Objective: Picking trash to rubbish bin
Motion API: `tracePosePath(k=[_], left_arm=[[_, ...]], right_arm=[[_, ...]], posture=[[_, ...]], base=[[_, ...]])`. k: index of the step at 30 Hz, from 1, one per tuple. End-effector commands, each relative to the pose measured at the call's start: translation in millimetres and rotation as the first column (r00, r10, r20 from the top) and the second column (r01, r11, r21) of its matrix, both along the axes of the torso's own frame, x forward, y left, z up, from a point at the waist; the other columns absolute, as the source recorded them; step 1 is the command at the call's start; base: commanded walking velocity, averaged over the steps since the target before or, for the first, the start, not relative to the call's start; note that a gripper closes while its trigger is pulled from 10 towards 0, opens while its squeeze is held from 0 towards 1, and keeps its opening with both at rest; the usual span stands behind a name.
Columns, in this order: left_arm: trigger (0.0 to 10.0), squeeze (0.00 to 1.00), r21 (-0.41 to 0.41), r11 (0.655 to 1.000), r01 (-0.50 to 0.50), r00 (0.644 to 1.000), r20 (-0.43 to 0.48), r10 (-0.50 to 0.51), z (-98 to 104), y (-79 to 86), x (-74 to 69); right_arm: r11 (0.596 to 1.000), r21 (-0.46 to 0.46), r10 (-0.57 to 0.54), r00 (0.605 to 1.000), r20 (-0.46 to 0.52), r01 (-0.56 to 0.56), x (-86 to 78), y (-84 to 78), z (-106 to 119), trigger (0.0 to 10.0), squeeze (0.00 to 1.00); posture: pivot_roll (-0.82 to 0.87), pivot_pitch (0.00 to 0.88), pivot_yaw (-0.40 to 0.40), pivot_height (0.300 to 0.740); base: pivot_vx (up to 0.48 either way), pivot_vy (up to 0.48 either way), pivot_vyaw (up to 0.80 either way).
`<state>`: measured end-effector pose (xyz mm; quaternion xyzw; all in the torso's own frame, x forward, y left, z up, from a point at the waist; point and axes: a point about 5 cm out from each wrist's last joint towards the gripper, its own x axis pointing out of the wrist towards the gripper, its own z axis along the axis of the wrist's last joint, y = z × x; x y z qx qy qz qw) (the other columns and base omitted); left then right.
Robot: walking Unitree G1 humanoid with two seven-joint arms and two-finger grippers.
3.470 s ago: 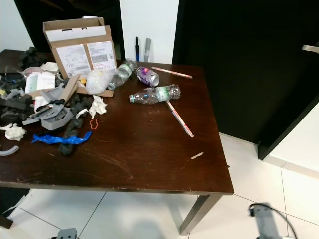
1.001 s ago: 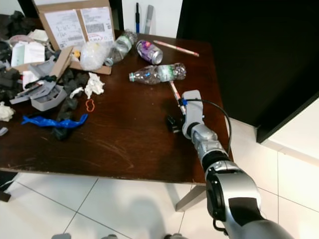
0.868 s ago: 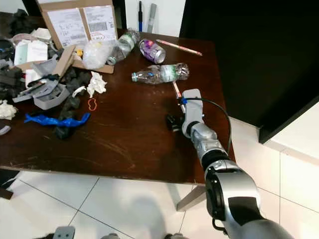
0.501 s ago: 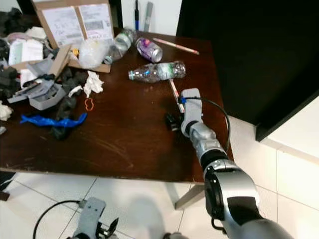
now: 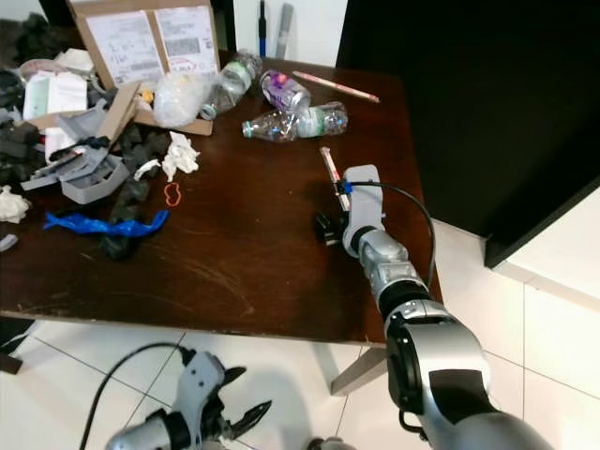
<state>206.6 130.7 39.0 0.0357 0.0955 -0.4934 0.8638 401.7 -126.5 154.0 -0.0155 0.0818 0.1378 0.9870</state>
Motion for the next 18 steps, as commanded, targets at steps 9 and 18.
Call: tracePosePath(k=[9, 18], left_arm=[[10.0, 0.00, -0.201, 0.974, 0.101, 0.993, 0.078, -0.087, 63, -9.4, 5.3], [10.0, 0.00, -0.203, 0.953, -0.225, 0.910, 0.307, 0.280, 132, 17.1, 40.7]], right_arm=[[1.000, -0.013, -0.024, 0.998, -0.063, 0.023, -3.7, -5.8, -13, 10.0, 0.00], [0.999, -0.032, -0.035, 0.996, -0.079, 0.033, -4.8, -7.6, -16, 10.0, 0.00]], posture=[[0.28, 0.204, -0.115, 0.740], [0.29, 0.216, -0.121, 0.740]], base=[[0.000, 0.000, 0.00], [0.000, 0.000, 0.00]])
